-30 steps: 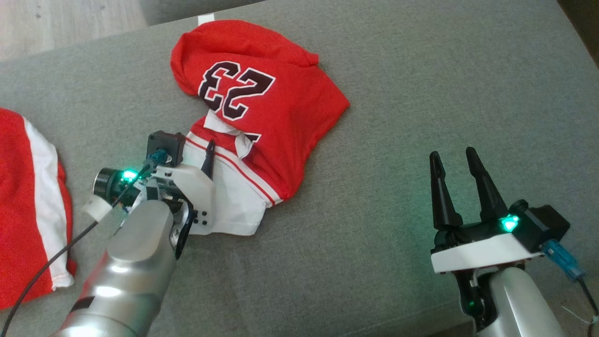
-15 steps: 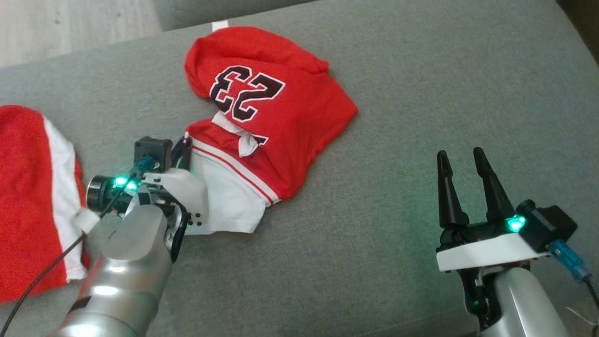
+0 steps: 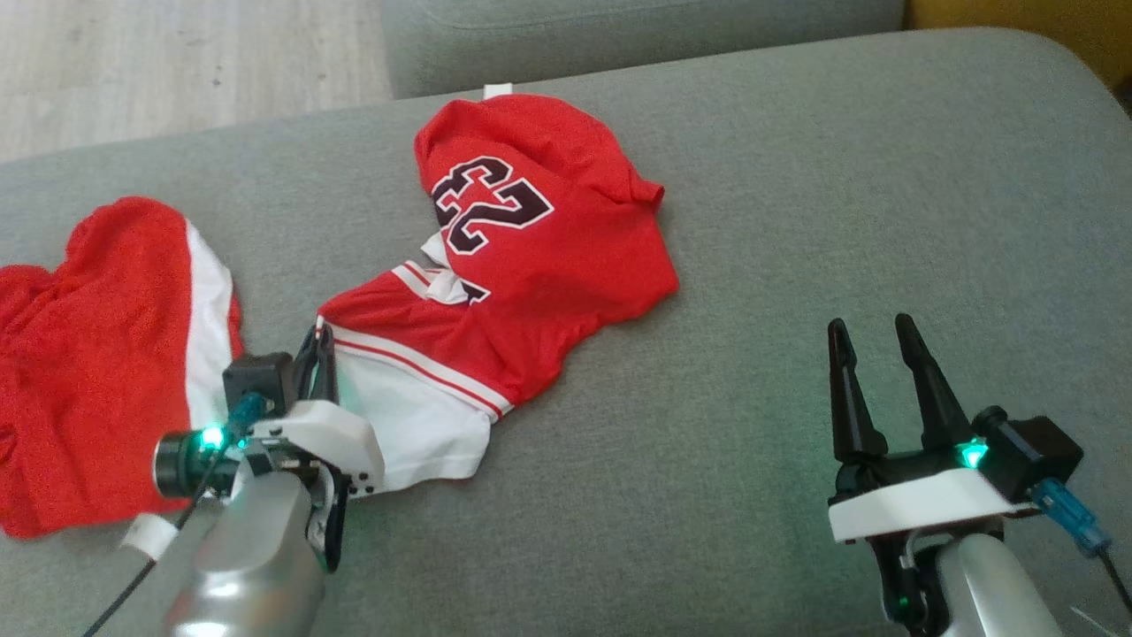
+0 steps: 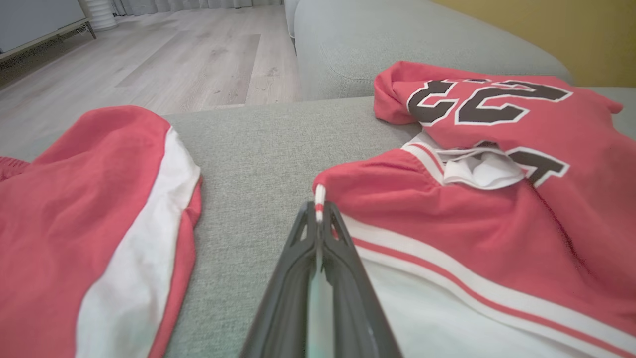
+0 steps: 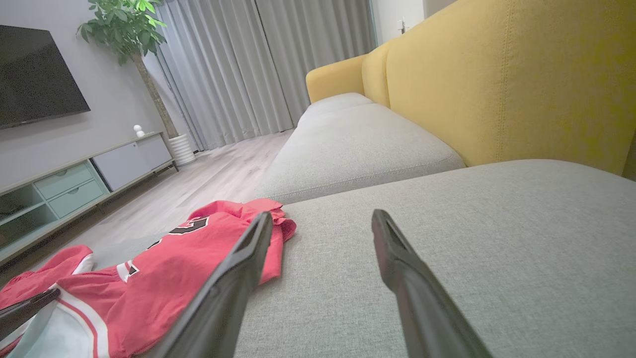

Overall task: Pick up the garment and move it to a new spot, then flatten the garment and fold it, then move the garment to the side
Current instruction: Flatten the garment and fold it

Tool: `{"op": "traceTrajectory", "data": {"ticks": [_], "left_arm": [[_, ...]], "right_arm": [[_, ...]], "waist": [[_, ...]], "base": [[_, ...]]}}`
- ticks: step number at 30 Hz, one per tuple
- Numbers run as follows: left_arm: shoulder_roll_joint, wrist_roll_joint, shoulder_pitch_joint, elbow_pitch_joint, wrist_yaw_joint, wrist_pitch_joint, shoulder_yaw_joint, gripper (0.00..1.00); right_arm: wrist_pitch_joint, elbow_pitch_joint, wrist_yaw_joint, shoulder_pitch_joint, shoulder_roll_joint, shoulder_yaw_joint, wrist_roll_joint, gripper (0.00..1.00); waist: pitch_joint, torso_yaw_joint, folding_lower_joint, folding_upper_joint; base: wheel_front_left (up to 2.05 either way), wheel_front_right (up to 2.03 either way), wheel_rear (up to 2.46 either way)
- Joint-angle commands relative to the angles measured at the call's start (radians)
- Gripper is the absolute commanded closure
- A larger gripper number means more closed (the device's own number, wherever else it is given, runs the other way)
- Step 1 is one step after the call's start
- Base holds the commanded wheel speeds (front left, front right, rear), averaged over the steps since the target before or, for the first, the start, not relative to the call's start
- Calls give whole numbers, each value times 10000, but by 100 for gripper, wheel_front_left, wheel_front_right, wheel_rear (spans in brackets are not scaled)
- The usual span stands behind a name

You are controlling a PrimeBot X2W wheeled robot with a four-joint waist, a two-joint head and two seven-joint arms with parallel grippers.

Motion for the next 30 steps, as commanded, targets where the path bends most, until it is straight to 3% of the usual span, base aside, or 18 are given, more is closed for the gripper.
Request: {"op": "traceTrajectory", "data": {"ticks": [1,2,3,4,7,15,19,30], "left_arm": [[207,-9,-149,-356,116,-170,345,100],[182,-6,-24,-463,171,-197,362,93],[162,18,97,-591,223,-218,364,34],[135,20,214,-739,268,-233,388,0],[94,125,533,-1521,267,-254,441,0],[70,1221,2053,-5140,506,-260,590,0],[37,1696,2861,-6544,411,-260,550,0],[-156,2104,4427,-7975,173,-261,795,0]], "right_arm": [[-109,-279,-7,-149,-54,178,-92,0],[-109,-276,-7,-126,-54,158,-109,0],[-109,-267,-7,-107,-54,156,-135,0],[-109,-255,-7,-94,-54,166,-160,0],[-109,-227,-7,-70,-54,149,-188,0],[-109,-386,-7,3,-54,83,-139,0],[-109,-464,-7,75,-54,6,-161,0],[-109,-419,-7,261,-54,-48,-178,0]], "waist": [[-120,139,1,-1],[-158,183,1,-1],[-197,219,1,-1],[-229,246,1,-1],[-337,350,1,-1],[-542,661,1,-1],[-609,836,1,-1],[-868,1158,1,-1]], "base": [[0,0,0],[0,0,0],[0,0,0],[0,0,0],[0,0,0],[0,0,0],[0,0,0],[0,0,0]]}}
